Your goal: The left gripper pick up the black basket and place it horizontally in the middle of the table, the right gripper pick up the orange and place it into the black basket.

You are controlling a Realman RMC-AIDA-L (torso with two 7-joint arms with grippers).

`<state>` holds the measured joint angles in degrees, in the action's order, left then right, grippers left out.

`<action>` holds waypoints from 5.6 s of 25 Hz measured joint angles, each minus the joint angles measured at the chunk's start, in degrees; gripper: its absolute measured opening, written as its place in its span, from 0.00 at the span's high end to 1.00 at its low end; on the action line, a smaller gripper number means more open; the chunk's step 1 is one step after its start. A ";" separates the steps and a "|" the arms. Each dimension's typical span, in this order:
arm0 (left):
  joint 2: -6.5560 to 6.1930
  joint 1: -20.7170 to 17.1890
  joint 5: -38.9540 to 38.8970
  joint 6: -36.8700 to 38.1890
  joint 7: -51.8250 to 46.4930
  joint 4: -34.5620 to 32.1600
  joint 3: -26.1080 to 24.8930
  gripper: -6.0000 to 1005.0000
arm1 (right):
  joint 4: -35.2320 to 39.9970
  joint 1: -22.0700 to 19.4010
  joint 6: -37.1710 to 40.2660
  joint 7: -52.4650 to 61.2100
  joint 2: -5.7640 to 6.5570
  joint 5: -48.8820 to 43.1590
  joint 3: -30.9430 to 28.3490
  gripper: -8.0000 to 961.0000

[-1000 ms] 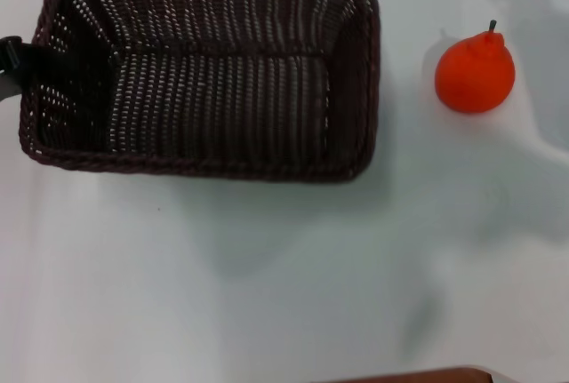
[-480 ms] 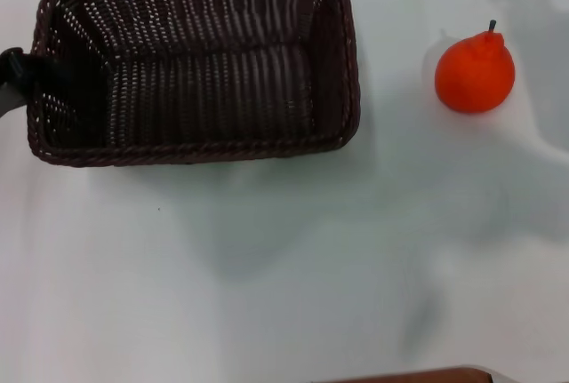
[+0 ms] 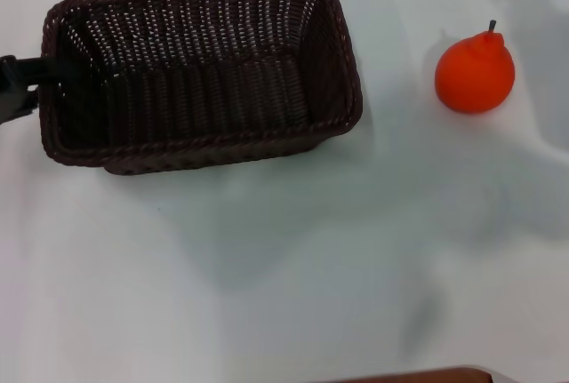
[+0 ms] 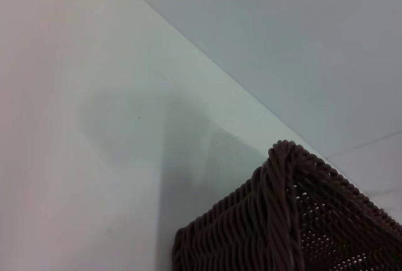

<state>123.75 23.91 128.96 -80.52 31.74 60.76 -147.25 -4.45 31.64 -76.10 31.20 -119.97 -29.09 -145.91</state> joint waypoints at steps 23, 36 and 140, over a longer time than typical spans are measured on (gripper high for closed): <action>-0.33 -4.43 -32.34 -7.19 45.68 -4.48 -8.20 0.24 | -28.45 -5.26 1.39 51.10 10.48 -42.52 19.80 0.04; -0.44 -3.35 -39.11 -6.70 56.38 -13.91 -7.76 0.25 | -50.52 -5.98 -6.92 77.72 14.53 -81.88 12.86 0.04; -2.50 -2.09 -38.62 -6.50 53.60 -21.92 -5.36 0.32 | -31.32 7.56 -6.93 51.84 1.94 -64.21 12.92 0.95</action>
<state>121.25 21.82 90.35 -87.01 85.34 38.84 -152.61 -35.76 39.20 -83.03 83.04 -118.03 -93.30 -132.99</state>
